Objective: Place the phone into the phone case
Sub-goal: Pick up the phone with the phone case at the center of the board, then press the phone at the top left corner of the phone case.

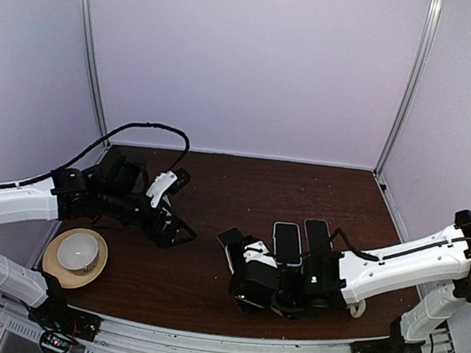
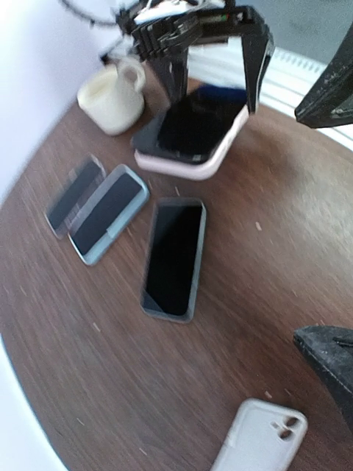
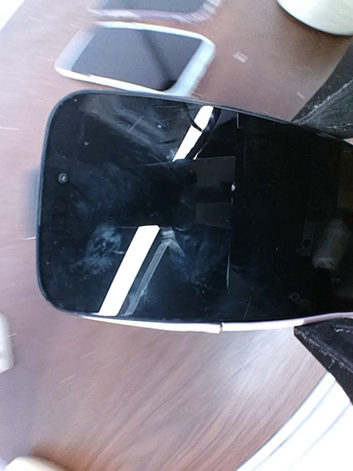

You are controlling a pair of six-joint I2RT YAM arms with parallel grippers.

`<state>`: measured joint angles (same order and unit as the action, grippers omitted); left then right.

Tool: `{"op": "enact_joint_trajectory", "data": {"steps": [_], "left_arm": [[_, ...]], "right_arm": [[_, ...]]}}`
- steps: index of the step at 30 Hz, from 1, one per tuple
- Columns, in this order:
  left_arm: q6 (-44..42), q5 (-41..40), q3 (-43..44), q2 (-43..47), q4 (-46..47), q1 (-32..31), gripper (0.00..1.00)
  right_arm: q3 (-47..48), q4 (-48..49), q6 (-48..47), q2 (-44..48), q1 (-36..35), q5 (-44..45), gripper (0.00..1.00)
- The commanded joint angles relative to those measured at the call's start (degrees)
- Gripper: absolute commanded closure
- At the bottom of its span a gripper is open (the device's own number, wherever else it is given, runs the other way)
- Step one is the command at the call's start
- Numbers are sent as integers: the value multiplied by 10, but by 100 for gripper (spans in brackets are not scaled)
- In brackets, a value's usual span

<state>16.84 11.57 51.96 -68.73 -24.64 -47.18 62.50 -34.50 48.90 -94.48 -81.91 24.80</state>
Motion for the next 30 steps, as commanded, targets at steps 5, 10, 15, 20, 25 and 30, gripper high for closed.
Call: {"op": "enact_joint_trajectory", "data": {"steps": [5,10,15,20,25,30], "left_arm": [[78,214,-86,53,282,3,2],[125,220,-113,54,349,3,3],[135,215,-112,44,350,4,20],[137,219,-113,41,357,3,47],[136,219,-111,36,351,3,57],[136,224,-107,30,346,2,75]], "right_arm": [[-20,228,-196,58,-38,223,68],[2,284,-264,38,-50,248,68],[19,291,-286,23,-54,243,68],[22,289,-290,17,-55,235,69],[27,287,-294,12,-55,231,69],[38,277,-295,3,-55,227,69]]}}
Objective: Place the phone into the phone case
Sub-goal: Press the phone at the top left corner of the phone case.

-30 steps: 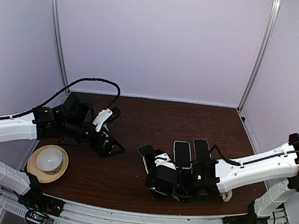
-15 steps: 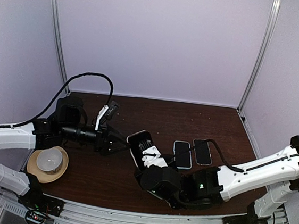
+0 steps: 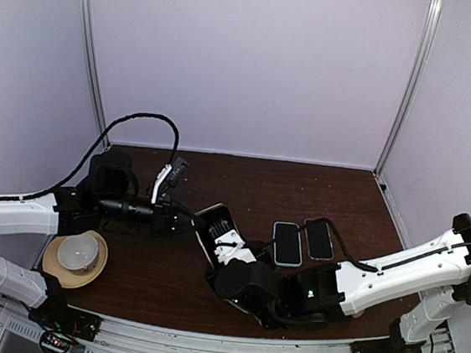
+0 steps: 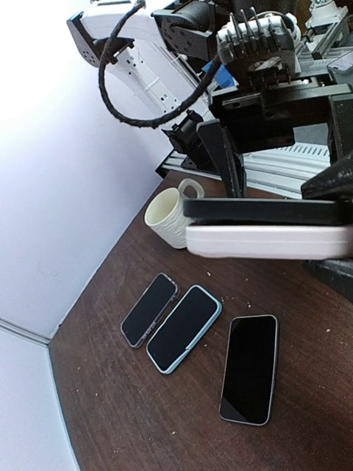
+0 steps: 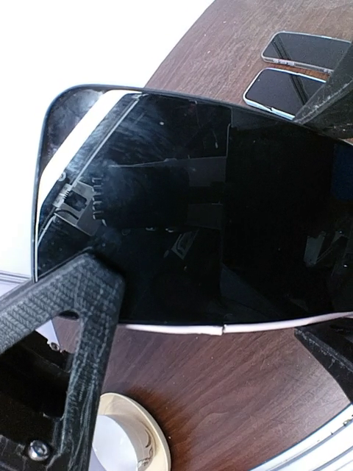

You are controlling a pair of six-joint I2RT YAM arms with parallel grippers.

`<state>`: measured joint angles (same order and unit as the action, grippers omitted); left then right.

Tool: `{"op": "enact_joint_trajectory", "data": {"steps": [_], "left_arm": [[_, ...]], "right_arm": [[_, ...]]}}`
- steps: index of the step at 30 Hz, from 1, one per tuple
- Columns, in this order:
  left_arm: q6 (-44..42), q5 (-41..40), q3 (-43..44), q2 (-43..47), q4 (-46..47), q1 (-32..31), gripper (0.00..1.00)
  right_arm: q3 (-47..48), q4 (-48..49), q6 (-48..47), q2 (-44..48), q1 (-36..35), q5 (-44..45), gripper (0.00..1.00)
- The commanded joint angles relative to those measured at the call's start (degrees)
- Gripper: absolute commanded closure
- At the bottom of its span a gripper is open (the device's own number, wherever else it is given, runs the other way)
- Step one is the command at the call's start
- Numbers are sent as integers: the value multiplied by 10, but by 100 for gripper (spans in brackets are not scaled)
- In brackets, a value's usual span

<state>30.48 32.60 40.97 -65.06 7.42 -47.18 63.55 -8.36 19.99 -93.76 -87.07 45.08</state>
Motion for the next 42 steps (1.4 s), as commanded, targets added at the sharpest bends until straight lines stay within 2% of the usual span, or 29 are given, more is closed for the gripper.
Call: {"op": "enact_joint_trajectory", "data": {"steps": [1,7,9,13,16,18,20,26,28,30,34,37,42], "left_arm": [[-1,16,3,-8,26,2,78],[-11,24,7,-12,16,-5,97],[-24,20,10,-14,4,-10,100],[-67,-3,20,-22,-35,-36,100],[-106,-37,29,-31,-67,-56,100],[-126,-50,35,-35,-96,-61,100],[-140,-44,40,-37,-109,-61,100],[-203,51,47,-22,-111,-77,100],[-223,81,46,-11,-111,-87,100],[-236,102,43,-2,-110,-99,100],[-248,144,38,10,-105,-107,100],[-248,167,30,23,-87,-111,100],[-251,161,25,32,-85,-113,100]], "right_arm": [[27,15,-6,-5,-4,24,69],[14,19,-3,2,-4,20,68],[3,20,0,9,-3,15,62],[-30,37,8,27,-2,-11,35],[-61,57,7,46,-2,-51,11],[-84,63,-4,68,-2,-97,2],[-112,63,-28,104,-1,-162,1],[-195,69,-71,243,26,-377,0],[-209,81,-81,278,40,-423,1],[-216,113,-91,300,53,-448,5],[-196,129,-113,295,64,-486,21],[-178,119,-120,275,75,-528,24],[-145,100,-107,230,89,-610,27]]}}
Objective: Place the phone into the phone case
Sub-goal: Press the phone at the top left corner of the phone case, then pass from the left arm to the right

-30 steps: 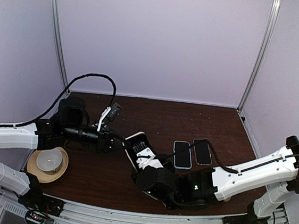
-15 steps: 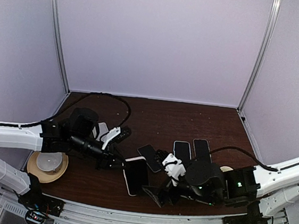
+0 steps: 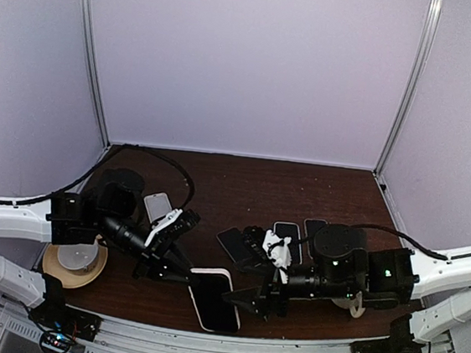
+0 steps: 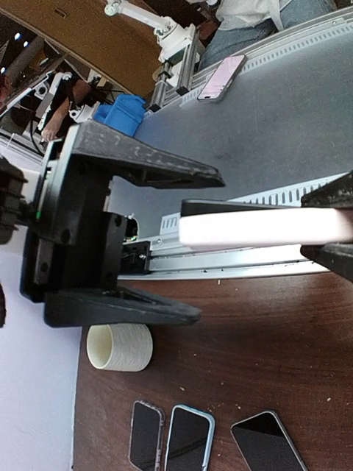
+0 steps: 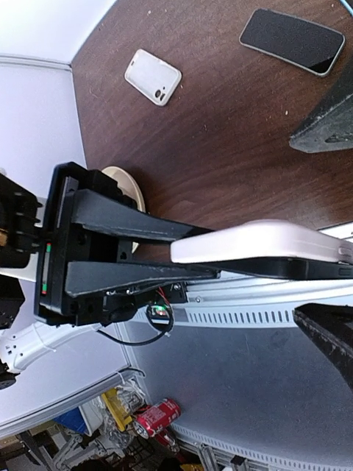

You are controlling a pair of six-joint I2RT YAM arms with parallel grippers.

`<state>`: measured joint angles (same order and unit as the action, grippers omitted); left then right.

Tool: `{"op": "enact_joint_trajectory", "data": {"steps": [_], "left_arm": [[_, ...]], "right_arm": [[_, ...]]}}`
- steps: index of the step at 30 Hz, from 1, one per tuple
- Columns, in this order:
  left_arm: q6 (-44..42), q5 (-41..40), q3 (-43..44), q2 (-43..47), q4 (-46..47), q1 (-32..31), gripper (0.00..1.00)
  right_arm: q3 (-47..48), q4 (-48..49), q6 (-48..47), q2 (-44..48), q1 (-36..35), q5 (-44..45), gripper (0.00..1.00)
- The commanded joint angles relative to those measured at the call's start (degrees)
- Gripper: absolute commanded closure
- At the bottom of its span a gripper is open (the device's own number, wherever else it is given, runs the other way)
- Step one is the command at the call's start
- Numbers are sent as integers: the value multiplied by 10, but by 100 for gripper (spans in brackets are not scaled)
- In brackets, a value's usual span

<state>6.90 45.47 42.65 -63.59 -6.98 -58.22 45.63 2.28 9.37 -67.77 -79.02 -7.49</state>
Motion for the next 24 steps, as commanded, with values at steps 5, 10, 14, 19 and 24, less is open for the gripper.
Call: {"op": "enact_joint_trajectory", "data": {"steps": [5,10,14,19,24], "left_arm": [[-15,36,11,16,56,-2,100],[-17,33,8,22,56,-4,100],[-16,35,10,19,58,-3,100],[-12,18,10,19,59,-4,98],[-5,-5,9,16,63,-5,62]], "right_arm": [[64,-19,1,-67,10,-95,51],[52,-11,11,-55,21,-95,79],[66,-19,15,-62,24,-94,91],[78,-28,17,-60,26,-83,100],[86,-25,22,-31,27,-45,100]]}}
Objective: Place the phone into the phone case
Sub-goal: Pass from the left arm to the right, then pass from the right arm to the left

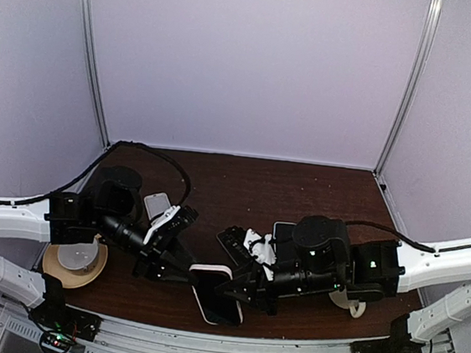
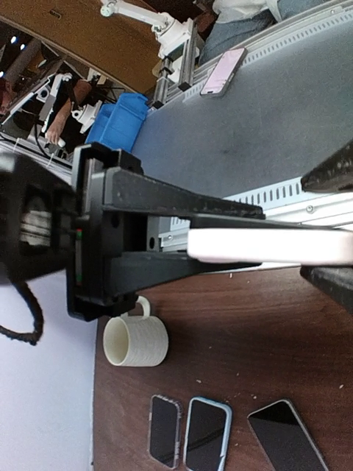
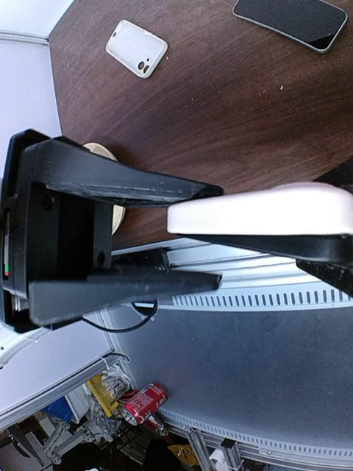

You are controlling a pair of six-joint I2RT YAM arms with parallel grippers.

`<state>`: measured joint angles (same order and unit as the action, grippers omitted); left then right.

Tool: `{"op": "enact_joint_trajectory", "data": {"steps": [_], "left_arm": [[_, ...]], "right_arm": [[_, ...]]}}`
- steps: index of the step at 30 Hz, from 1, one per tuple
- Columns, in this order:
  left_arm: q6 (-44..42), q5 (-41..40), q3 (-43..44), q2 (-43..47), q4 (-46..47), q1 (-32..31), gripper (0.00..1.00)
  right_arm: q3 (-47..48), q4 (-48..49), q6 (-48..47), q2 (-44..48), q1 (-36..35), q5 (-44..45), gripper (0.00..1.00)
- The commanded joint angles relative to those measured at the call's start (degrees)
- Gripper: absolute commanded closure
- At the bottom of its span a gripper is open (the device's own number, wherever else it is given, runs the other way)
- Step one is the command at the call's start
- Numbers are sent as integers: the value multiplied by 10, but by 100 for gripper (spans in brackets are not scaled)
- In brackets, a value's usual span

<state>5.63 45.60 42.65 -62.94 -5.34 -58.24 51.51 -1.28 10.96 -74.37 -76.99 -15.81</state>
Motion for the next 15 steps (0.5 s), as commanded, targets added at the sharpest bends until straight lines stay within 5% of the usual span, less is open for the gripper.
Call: {"op": "enact_joint_trajectory", "data": {"steps": [1,5,9,12,15], "left_arm": [[10,-8,7,10,50,-5,60],[23,-7,2,4,72,-5,54],[32,-37,-3,-5,84,-7,34],[50,-58,-9,-15,106,-9,35],[56,-49,-7,-23,109,-18,47]], "right_arm": [[28,19,6,41,6,42,100],[27,45,4,62,6,55,100],[30,56,2,69,6,60,100],[40,71,3,64,6,55,100],[51,78,1,58,6,61,100]]}}
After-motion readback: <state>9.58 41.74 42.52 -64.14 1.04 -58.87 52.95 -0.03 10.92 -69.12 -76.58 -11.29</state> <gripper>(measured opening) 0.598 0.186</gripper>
